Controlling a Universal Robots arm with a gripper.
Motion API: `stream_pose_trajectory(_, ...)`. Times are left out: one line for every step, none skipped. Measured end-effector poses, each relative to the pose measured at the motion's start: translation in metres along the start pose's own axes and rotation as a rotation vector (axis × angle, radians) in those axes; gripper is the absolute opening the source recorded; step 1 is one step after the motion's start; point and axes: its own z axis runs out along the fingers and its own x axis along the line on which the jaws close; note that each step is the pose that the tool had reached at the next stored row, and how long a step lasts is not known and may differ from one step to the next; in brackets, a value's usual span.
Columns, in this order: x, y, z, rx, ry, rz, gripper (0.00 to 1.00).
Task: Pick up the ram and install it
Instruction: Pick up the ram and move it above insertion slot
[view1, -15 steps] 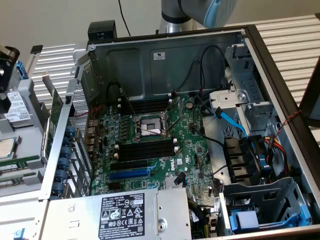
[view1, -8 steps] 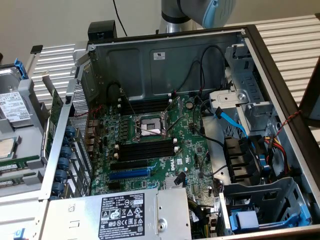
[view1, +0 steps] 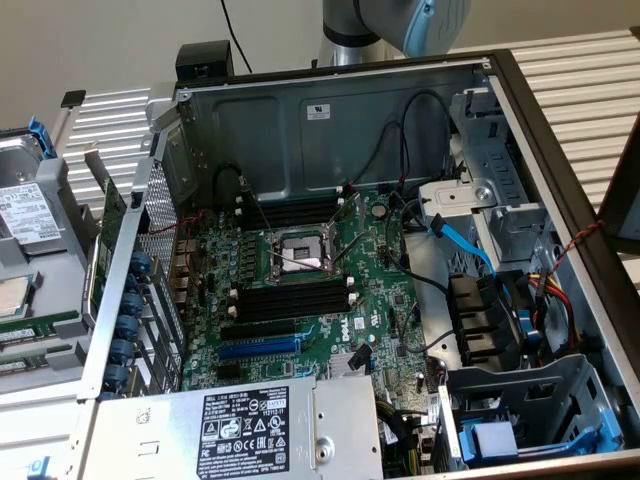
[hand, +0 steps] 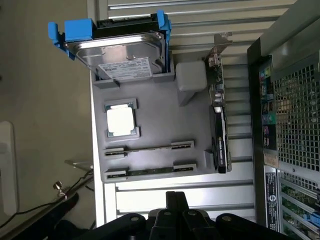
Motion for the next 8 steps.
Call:
stream_pose_trajectory(0.0008,0.0000,0.0004,0.0002,0.0003,-0.001,0.11)
stream_pose_trajectory(0.0023,0.0000,0.0008,0.0002,0.0003,-0.002,0.11)
stream_pose_trajectory(0.0039,-0.0001,0.0012,0.0002,0.0004,-0.005,0.11)
stream_pose_trajectory(0.0049,-0.0001,0.0014,0.0004,0.0007,-0.011,0.11)
stream_pose_trajectory(0.0050,0.0000,0.0014,0.0006,0.0011,-0.024,0.11)
stream_pose_trajectory(0.0050,0.0001,0.0015,0.0009,0.0018,-0.041,0.11)
stream_pose_trajectory(0.0051,0.0004,0.0015,0.0013,0.0025,-0.058,0.11)
stream_pose_trajectory(0.0051,0.0006,0.0015,0.0015,0.0032,-0.075,0.11)
